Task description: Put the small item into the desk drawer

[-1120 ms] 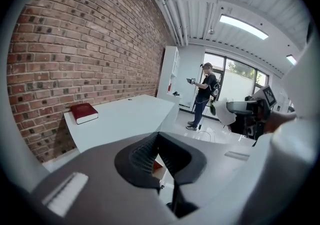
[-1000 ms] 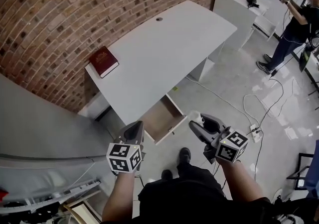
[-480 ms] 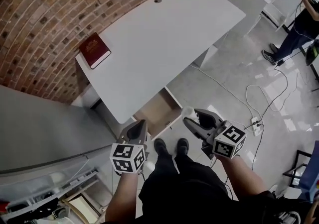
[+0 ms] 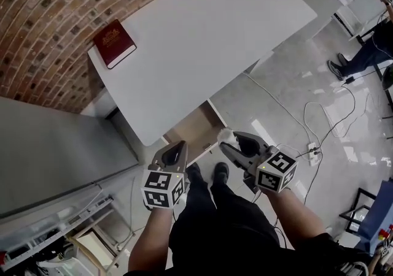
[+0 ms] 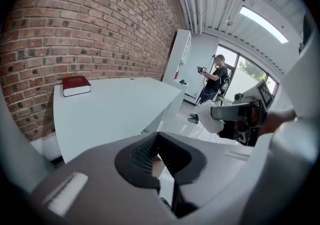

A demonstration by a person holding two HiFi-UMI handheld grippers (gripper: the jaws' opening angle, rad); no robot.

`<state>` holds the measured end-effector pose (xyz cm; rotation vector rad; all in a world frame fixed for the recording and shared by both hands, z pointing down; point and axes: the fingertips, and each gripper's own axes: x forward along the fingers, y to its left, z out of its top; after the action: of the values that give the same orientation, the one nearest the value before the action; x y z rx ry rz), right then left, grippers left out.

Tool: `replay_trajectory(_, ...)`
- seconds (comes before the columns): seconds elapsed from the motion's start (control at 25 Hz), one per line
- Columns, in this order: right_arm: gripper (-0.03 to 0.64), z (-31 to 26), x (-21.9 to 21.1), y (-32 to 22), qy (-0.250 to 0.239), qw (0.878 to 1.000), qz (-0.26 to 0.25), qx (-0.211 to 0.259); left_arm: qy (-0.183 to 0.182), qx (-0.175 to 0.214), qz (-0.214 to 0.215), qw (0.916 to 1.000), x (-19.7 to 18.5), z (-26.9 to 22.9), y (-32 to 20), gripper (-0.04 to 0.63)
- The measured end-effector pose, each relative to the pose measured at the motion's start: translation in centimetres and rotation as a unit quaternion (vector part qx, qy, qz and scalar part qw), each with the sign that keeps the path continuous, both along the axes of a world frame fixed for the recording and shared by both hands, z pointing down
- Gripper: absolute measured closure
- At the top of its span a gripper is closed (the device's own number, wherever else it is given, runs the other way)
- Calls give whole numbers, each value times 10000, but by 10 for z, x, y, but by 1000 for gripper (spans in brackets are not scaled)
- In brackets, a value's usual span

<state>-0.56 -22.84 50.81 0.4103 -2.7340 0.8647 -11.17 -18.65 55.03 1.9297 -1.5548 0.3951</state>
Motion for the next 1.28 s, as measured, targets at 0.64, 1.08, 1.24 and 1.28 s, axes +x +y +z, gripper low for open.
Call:
replay_trajectory(0.64,451,102,-10,-3,709,9956,-520,-307,215,-467,-373,9980,-6,107,-14,584)
replay_trajectory(1.08,451,200,-26,-9,1399,9851,-903,-438,393,-712,-496,9955,-6,179,-16,584)
replay_trajectory(1.24,451,233,-35,-8,1665,9780,-1197,-386,475,-796,-581,9940,-6,204,-13,584)
replay_trajectory(1.28,451,240,-38,-7,1707,9766,-1257,-368,486,-816,-593,9937,-6,210,-11,584)
